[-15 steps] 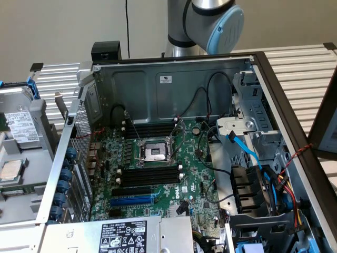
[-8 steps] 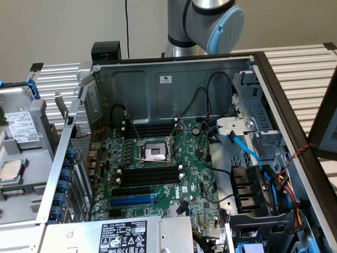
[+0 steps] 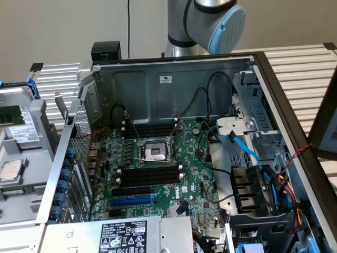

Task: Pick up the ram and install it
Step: 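Pick up the ram and move it above insertion slot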

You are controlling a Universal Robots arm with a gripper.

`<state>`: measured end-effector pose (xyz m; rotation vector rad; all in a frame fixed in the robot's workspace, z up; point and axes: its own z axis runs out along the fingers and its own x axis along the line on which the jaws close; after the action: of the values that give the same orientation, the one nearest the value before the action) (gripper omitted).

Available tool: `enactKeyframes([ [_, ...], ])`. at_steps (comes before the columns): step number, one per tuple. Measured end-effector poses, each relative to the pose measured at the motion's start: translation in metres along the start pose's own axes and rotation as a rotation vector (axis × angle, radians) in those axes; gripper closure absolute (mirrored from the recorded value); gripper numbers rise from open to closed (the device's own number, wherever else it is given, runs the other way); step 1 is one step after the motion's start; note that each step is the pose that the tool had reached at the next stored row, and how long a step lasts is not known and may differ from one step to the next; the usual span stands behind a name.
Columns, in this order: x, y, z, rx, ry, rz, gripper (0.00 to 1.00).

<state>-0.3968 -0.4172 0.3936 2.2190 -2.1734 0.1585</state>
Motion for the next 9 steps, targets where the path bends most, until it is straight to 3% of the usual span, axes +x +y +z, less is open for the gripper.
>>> enactKeyframes([
  [9,0.005,-0.0410,-0.0021,-0.0002,0.0000,0.000,0.88],
])
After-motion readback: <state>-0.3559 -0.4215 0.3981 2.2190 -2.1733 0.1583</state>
